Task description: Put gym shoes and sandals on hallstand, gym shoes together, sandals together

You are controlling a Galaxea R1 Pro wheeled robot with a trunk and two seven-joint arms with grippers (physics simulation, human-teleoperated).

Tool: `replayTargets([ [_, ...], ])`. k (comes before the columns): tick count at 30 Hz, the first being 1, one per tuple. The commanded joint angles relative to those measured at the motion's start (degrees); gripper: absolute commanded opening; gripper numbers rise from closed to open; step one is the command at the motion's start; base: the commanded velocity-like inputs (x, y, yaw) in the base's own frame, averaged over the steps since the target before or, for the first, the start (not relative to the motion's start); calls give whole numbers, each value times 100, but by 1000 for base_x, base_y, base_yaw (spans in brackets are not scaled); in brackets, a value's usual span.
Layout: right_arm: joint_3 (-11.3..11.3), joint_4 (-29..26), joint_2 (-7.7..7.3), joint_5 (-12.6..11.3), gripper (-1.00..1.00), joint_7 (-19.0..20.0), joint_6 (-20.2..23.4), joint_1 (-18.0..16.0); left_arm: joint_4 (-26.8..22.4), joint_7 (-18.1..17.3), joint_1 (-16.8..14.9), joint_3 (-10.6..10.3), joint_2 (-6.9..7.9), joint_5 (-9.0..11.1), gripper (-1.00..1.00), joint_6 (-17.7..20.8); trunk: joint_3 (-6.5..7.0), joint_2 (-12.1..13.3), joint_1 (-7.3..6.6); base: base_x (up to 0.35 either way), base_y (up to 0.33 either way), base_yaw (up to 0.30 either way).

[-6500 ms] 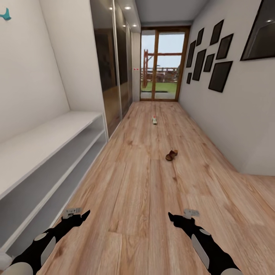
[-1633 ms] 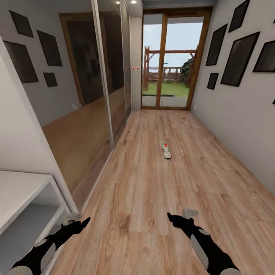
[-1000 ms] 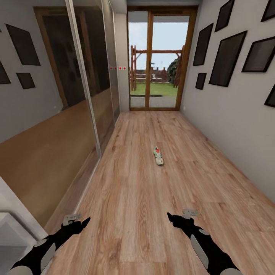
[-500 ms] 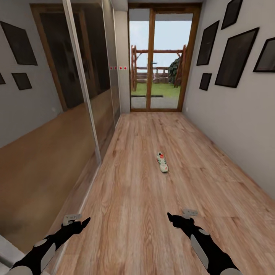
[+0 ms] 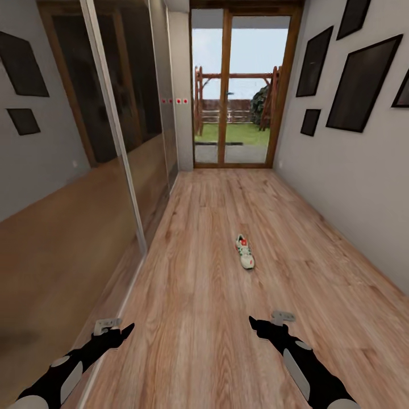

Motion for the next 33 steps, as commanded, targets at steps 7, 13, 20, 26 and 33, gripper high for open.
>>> replayTargets([
  [7,20,-7,-4,-47,100,-3,25,-1,10,-39,-4,22,-1,27,100,3,-16,-2,2,344,0,-185],
  [13,20,-7,0,-47,100,-1,25,-1,9,-38,-4,22,-1,27,100,3,-34,-2,2,344,0,-272],
  [20,20,-8,0,-47,100,-4,25,-2,11,-39,-4,22,-1,27,100,3,-55,-2,2,345,0,-278],
  [26,20,-11,-2,-47,100,-5,25,-1,9,-39,-4,22,-1,27,100,3,-73,-2,2,345,-1,-278],
  [33,20,-12,-7,-47,100,-4,25,-1,8,-39,-4,22,-1,27,100,3,-94,-2,2,333,-58,-278],
])
